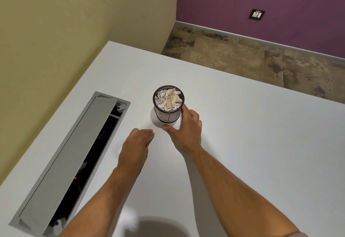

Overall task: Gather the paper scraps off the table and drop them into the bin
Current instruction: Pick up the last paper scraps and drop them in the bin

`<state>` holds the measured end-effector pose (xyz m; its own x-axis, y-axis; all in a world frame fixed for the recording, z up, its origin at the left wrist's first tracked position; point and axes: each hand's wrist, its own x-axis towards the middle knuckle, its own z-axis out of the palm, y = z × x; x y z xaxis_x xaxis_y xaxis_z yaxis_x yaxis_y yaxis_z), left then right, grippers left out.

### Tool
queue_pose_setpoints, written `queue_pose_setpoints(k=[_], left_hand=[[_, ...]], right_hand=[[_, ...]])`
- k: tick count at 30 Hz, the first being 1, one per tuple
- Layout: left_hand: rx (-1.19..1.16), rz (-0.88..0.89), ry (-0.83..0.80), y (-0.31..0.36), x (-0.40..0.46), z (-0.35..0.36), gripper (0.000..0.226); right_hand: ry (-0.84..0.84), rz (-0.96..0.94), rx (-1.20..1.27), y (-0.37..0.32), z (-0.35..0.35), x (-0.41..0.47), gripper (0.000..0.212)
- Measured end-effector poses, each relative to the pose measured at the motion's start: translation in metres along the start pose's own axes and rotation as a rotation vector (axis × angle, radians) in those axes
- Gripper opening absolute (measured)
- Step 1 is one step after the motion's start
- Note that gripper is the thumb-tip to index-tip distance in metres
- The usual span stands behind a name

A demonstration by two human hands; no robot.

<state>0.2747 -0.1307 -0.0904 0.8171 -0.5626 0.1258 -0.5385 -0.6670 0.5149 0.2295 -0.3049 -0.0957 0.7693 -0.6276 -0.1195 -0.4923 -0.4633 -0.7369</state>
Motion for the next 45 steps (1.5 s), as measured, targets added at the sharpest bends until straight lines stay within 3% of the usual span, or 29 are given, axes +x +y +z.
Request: queue_pose_setpoints(k=[5, 14, 16, 18, 21, 26, 34, 45], left_hand=[[0.100, 0.022, -0.040, 0.005, 0.000, -0.006, 0.004], [0.186, 0.002, -0.101, 0.024, 0.002, -0.015, 0.010], [0.059, -0.114, -0.113, 0.025, 0.006, -0.015, 0.015], [-0.266, -0.348, -0.063, 0.029, 0.010, -0.018, 0.018], [-0.694, -0.519, 0.123, 0.044, 0.018, -0.031, 0.020], [-0.880, -0.383, 0.270, 0.071, 0.054, -0.062, 0.020], [-0.512, -0.112, 0.198, 0.090, 0.111, -0.075, 0.014], [-0.672, -0.211, 0.075, 0.081, 0.114, -0.065, 0.026]], right_hand=[[0.051, 0.005, 0.006, -0.001, 0.002, -0.002, 0.087], [0.100, 0.000, -0.002, -0.002, 0.005, -0.002, 0.083], [0.105, -0.011, 0.001, -0.003, 0.005, -0.001, 0.080], [0.103, -0.009, 0.002, -0.003, 0.006, -0.001, 0.079], [0.102, -0.013, 0.007, -0.002, 0.005, -0.001, 0.079], [0.114, -0.018, 0.021, -0.004, 0.003, -0.002, 0.079], [0.113, -0.017, 0.018, -0.002, 0.003, -0.001, 0.083], [0.136, -0.065, -0.028, 0.004, 0.007, 0.002, 0.083]])
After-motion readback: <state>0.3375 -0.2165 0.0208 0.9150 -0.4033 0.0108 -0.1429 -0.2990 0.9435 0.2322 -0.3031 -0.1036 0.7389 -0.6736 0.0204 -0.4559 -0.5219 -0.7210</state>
